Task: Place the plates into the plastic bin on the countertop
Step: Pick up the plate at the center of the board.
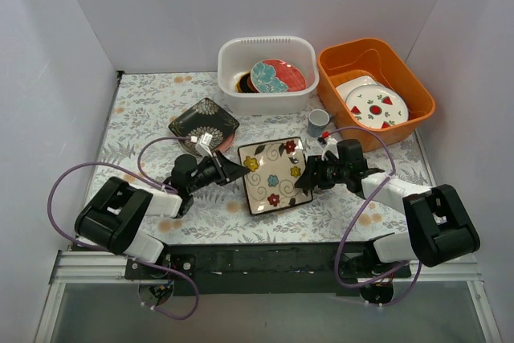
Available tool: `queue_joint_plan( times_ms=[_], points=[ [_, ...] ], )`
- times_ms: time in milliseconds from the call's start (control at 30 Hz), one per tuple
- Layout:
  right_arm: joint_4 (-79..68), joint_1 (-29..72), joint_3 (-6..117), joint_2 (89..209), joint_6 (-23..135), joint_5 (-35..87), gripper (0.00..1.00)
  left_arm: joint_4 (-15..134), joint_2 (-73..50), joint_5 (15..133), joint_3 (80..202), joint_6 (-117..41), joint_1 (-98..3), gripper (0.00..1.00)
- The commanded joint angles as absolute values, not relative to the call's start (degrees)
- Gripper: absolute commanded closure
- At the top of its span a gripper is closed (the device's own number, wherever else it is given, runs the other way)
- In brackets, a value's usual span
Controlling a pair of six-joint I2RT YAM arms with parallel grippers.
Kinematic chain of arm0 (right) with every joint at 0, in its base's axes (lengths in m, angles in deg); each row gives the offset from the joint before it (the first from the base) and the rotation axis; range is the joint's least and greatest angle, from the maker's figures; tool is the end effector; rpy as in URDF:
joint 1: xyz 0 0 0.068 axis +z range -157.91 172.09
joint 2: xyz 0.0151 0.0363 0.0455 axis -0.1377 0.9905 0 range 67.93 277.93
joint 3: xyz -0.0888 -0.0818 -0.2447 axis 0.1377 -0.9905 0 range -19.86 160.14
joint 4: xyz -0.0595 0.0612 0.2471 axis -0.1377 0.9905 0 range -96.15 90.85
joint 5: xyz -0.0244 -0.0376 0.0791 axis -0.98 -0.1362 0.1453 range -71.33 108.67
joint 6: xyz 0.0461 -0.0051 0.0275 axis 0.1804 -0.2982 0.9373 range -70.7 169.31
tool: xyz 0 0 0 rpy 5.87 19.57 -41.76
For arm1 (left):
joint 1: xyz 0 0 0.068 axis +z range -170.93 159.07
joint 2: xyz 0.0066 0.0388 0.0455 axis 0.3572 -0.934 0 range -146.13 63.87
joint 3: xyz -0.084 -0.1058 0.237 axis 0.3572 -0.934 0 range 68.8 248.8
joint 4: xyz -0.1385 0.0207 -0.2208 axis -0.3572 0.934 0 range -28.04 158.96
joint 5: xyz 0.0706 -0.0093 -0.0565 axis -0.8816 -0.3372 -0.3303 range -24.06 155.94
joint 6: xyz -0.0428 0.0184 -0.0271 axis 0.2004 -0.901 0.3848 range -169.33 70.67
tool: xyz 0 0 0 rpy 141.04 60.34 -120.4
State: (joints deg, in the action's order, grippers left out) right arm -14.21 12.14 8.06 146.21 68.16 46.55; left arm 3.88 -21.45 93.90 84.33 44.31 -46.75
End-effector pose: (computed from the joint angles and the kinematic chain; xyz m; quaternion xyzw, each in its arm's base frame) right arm 0.2262 0.1003 0.1507 -0.1067 0.8866 0.3384 0.2967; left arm 0.2111 -0.1208 0.1459 -0.2933 0.7096 -0.6235 0.1470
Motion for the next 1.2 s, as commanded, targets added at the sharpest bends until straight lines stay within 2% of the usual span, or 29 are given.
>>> queue_joint_plan(
  times_ms=[0, 167, 500, 800, 1167],
  points=[
    [-17.2, 12.1, 7.5, 143.2, 67.8, 46.6, 0.29, 10.1, -15.2, 100.2, 89.5, 41.0, -47.9, 1.0],
    [-17.8, 11.2, 7.4, 141.6, 67.9, 47.2, 0.23, 14.5, -13.1, 98.7, 90.5, 39.4, -47.9, 1.0],
    [-17.8, 9.4, 7.6, 140.0, 67.8, 48.0, 0.19, 22.0, -10.1, 97.1, 93.8, 36.8, -47.9, 1.0],
    [-15.1, 6.9, 7.2, 136.8, 66.8, 46.8, 0.11, 25.3, -11.4, 97.3, 97.2, 35.3, -47.9, 1.0],
    [-16.3, 5.5, 4.2, 132.9, 68.0, 50.4, 0.08, 29.9, -14.4, 97.7, 104.0, 32.0, -47.8, 1.0]
  ],
)
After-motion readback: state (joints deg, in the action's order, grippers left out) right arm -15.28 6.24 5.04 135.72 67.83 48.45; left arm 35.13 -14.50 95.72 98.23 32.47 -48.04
